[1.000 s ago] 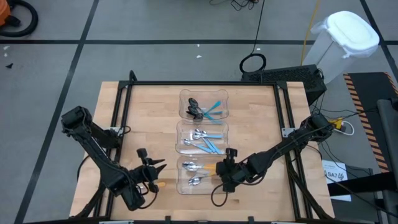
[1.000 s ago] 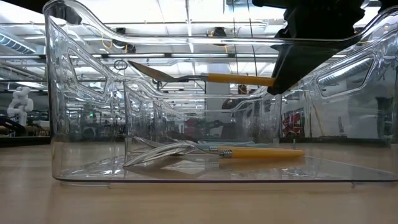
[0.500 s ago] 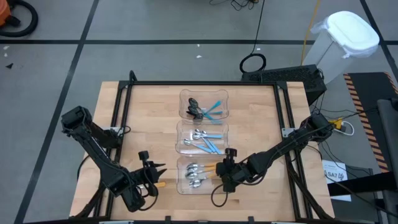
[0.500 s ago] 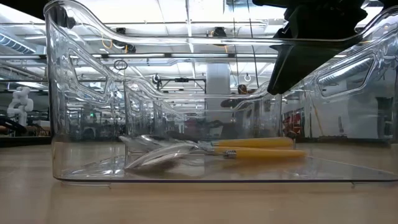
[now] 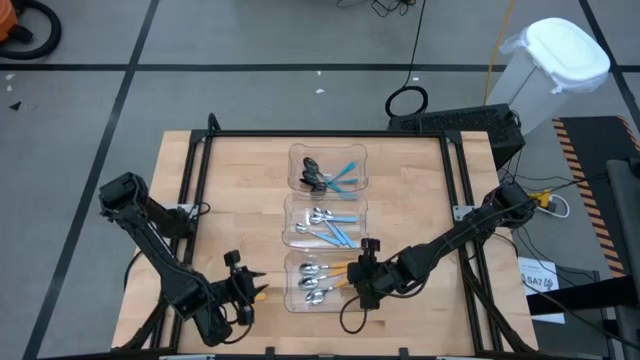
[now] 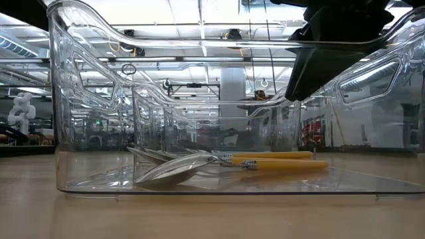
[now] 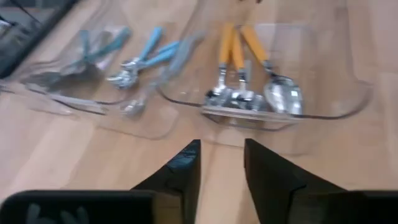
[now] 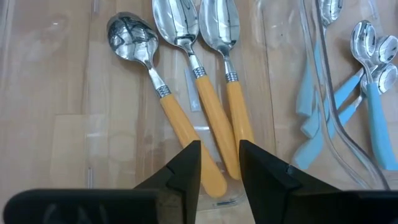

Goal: Sort silverware by color (type)
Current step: Put the yellow spoon into the bottom transparent bin

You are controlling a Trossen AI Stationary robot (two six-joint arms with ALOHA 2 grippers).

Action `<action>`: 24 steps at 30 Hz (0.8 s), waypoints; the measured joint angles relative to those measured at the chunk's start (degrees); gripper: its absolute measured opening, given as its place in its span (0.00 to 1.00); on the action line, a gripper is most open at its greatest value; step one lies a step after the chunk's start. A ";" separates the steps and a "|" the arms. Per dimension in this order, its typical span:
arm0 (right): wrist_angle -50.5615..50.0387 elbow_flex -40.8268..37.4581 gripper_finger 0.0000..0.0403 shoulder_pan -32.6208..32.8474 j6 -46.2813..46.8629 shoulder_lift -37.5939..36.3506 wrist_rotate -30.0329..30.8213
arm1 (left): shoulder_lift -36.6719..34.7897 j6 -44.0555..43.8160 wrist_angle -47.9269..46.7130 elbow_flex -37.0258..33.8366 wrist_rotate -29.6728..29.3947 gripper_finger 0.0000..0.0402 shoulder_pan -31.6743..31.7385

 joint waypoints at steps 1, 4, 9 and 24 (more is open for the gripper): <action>0.01 0.00 0.26 0.06 0.00 0.00 0.00 | 0.12 -0.07 0.74 0.00 0.55 0.32 -0.26; -0.19 0.12 0.26 0.27 0.02 -0.11 -0.16 | 0.46 -1.22 1.89 0.00 1.48 0.42 -1.42; -1.78 2.44 0.26 1.51 0.04 -0.20 0.00 | 0.49 -2.94 2.55 0.00 2.34 0.58 -3.56; -2.20 5.79 0.26 4.31 -2.08 -0.24 0.24 | 7.58 -9.01 5.26 0.04 16.13 0.63 -6.43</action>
